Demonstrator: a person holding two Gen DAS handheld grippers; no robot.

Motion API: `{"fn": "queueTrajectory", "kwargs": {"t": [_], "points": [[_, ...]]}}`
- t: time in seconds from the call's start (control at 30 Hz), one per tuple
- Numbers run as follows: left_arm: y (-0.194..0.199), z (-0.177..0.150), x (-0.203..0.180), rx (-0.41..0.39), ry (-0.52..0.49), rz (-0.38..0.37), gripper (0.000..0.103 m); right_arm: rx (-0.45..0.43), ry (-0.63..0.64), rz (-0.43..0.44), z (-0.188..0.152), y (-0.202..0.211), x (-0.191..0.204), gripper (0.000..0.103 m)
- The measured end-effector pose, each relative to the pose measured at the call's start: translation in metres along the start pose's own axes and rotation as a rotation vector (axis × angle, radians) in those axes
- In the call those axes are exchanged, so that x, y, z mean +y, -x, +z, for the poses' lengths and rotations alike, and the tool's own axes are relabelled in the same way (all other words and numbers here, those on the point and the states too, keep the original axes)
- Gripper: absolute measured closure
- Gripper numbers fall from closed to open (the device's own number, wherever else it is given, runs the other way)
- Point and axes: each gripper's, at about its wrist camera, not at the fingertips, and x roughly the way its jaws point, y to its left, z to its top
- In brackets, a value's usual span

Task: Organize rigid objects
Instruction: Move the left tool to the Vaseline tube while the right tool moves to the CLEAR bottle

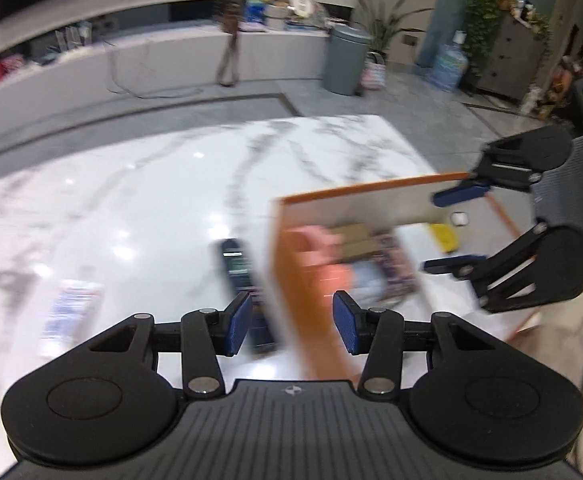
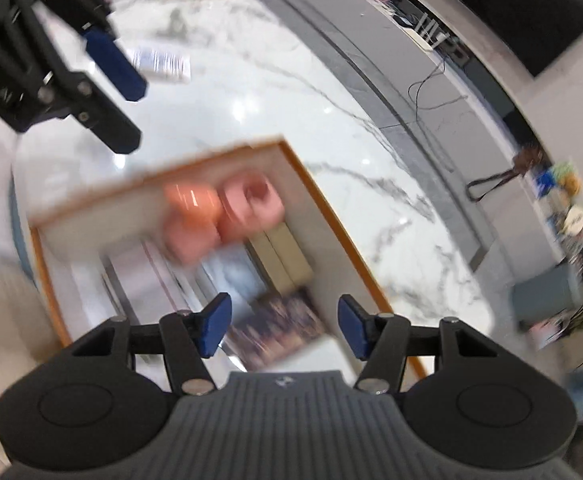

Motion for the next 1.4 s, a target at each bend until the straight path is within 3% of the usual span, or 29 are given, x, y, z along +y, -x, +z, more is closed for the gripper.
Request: {"fn": "queueTrajectory", "kwargs": {"t": [0.03,0.3,0.4,0.53,0.67,0.8,0.97,1.1,1.17,1.23,1.4], "points": [[0.005,-0.002,0.011,-0.002,-0.003,0.026,0.048,-0.004,-0.037,0.021,0.009,-0.006,0.001,0.052],[0.010,-0.020,0.082,-0.019,-0.074,0.158,0.043,-0.024,-0.213,0.170,0.093,-0.044,0.030,0.058],[-0.007,-0.030,0.108,-0.003,-0.142,0.202,0.040,0.019,-0.267,0.143,0.121,-0.075,0.046,0.058],[-0.042,-0.034,0.142,0.067,-0.098,0.252,0.035,0.117,-0.351,0.099,0.143,-0.119,0.061,0.058],[-0.065,-0.038,0.168,0.096,-0.012,0.219,0.031,0.192,-0.387,0.039,0.155,-0.154,0.069,0.058],[-0.082,-0.041,0.178,0.112,-0.010,0.242,0.030,0.255,-0.403,-0.025,0.159,-0.176,0.068,0.058],[-0.100,-0.041,0.194,0.132,0.051,0.211,0.030,0.304,-0.401,-0.078,0.157,-0.194,0.065,0.055],[-0.105,-0.044,0.198,0.148,0.082,0.190,0.034,0.306,-0.377,-0.109,0.155,-0.199,0.066,0.057],[-0.107,-0.045,0.199,0.152,0.091,0.199,0.042,0.309,-0.372,-0.119,0.155,-0.201,0.068,0.058],[-0.109,-0.047,0.199,0.173,0.094,0.200,0.051,0.297,-0.363,-0.142,0.156,-0.200,0.070,0.067],[-0.103,-0.056,0.189,0.210,0.090,0.164,0.051,0.242,-0.363,-0.083,0.156,-0.189,0.079,0.071]]}}
